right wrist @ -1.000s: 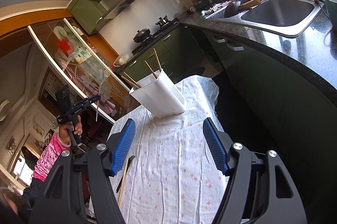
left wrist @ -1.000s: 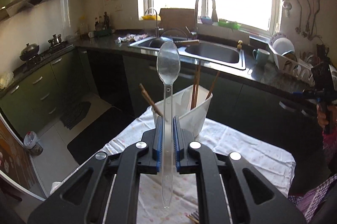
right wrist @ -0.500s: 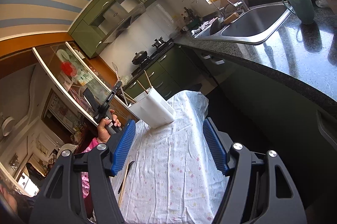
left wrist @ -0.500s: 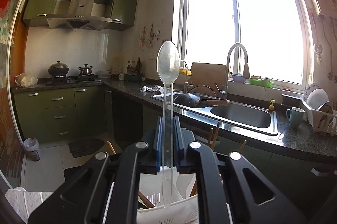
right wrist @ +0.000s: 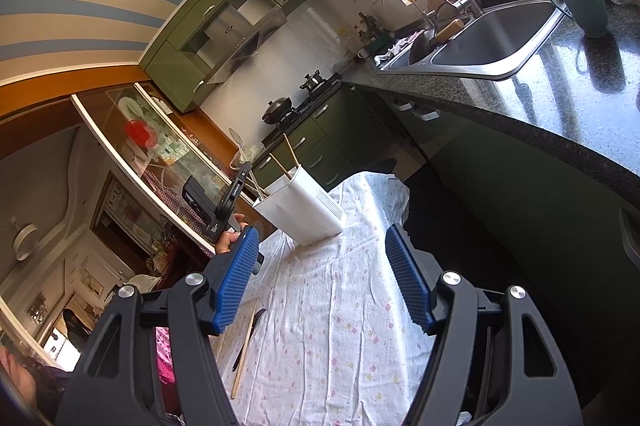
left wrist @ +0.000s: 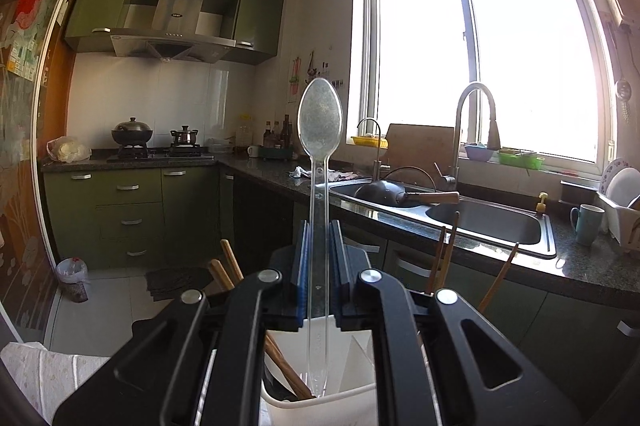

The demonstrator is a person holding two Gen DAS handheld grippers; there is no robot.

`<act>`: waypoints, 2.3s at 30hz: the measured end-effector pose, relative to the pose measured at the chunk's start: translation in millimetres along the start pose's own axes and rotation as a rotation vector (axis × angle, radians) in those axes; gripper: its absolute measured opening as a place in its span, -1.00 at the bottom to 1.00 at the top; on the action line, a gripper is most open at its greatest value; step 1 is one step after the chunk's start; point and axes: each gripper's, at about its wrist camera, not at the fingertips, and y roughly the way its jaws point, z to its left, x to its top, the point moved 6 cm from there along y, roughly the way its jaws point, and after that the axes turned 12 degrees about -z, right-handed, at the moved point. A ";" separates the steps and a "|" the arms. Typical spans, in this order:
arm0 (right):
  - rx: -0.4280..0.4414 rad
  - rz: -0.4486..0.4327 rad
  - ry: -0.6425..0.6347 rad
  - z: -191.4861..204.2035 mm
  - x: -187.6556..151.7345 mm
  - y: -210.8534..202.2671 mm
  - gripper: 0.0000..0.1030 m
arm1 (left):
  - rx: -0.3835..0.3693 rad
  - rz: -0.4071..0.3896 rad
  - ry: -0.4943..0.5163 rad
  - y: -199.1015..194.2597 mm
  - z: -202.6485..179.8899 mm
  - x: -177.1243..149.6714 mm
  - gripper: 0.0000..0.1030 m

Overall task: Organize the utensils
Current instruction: 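Grasp a wooden chopstick with the right tool and lift it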

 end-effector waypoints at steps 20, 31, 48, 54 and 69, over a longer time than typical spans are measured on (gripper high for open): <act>0.037 0.028 0.002 9.9 -9.5 18.9 0.29 | -0.012 0.133 0.033 -19.4 -6.2 -40.6 -0.73; 0.099 0.603 -0.230 116.4 -155.8 162.4 0.38 | -0.010 0.158 -0.071 -106.8 15.4 53.5 0.41; -0.198 1.147 -0.498 182.2 -355.3 315.4 -0.32 | 0.124 0.490 -0.200 -281.8 107.2 28.6 0.88; -0.256 1.169 -0.541 181.1 -368.3 329.8 -0.45 | 0.139 0.483 -0.211 -297.2 123.2 30.5 0.88; -0.170 0.989 -0.354 186.0 -296.2 315.3 -0.85 | 0.145 0.611 -0.174 -286.8 118.5 -4.6 0.88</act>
